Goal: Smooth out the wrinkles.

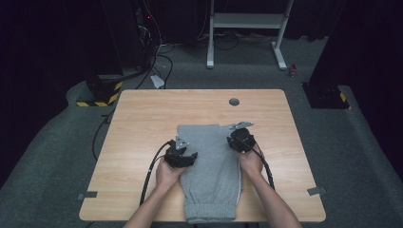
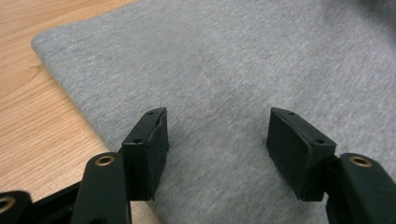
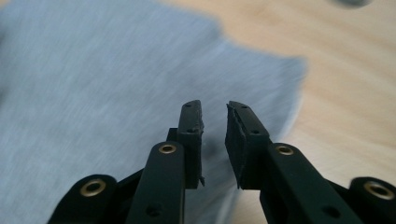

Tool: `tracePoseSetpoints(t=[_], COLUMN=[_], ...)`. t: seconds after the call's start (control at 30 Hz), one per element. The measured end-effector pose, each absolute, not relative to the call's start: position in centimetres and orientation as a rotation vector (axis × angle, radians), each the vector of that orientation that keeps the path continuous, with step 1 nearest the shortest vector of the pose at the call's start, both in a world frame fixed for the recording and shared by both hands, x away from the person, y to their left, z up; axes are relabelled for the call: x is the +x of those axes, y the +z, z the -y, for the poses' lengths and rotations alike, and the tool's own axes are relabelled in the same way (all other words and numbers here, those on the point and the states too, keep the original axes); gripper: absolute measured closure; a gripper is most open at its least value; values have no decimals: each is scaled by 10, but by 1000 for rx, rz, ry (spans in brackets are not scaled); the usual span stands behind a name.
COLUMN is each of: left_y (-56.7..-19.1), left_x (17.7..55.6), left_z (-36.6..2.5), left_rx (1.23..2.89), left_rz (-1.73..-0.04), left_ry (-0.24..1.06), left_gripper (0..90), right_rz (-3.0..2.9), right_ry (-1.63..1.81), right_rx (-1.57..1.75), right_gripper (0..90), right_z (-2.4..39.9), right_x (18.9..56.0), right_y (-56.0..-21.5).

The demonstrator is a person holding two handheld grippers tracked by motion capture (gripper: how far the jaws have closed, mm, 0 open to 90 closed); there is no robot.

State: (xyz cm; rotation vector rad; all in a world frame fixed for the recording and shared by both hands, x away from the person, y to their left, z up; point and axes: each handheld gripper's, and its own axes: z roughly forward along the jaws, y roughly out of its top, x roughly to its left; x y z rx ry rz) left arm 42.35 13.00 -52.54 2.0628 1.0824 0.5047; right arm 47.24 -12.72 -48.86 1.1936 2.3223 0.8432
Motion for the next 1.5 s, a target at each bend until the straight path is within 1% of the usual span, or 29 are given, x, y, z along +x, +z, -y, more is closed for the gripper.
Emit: tracePoseSetpoints(t=[0.1, 0.13, 0.2, 0.3, 0.4, 0.47, 0.6, 0.7, 0.83, 0.9, 1.0, 1.13, 1.27, 1.4, 1.5], left_y=[-526, -526, -523, -515, -509, -506, -507, -514, -516, -518, -518, -513, -511, -515, -516], left_x=[428, 430, 437, 440, 426, 412, 388, 380, 383, 389, 391, 382, 376, 379, 381], left_z=[-130, -131, -131, -131, -130, -129, -129, -131, -136, -139, -139, -137, -130, -130, -132], left_rx=[2056, 2060, 2078, 2119, 2128, 2149, 2182, 2193, 2174, 2136, 2119, 2140, 2168, 2173, 2162], left_rz=[-1087, -1085, -1087, -1114, -1077, -1044, -1008, -1011, -1040, -1072, -1107, -1054, -1014, -1041, -1056], left_ry=[519, 515, 480, 451, 442, 429, 419, 393, 427, 421, 434, 409, 420, 412, 415], left_gripper=[393, 393, 393, 381, 381, 379, 383, 387, 393, 390, 395, 395, 394, 388, 386], right_rz=[-2361, -2351, -2320, -2295, -2306, -2346, -2432, -2425, -2423, -2388, -2349, -2374, -2431, -2485, -2479], right_ry=[771, 805, 824, 809, 895, 929, 940, 932, 974, 906, 902, 971, 1077, 982, 1010], right_rx=[1209, 1248, 1341, 1309, 1247, 1202, 1174, 1138, 1159, 1161, 1195, 1165, 1131, 1080, 1122], right_gripper=[762, 755, 736, 717, 703, 698, 665, 655, 644, 664, 633, 621, 606, 598, 593], right_z=[128, 134, 142, 139, 139, 140, 146, 152, 161, 163, 166, 167, 162, 152, 157], right_x=[476, 481, 490, 488, 470, 450, 422, 407, 410, 415, 418, 403, 381, 374, 376], right_y=[-503, -508, -507, -500, -487, -485, -497, -505, -510, -510, -507, -500, -499, -507, -510])
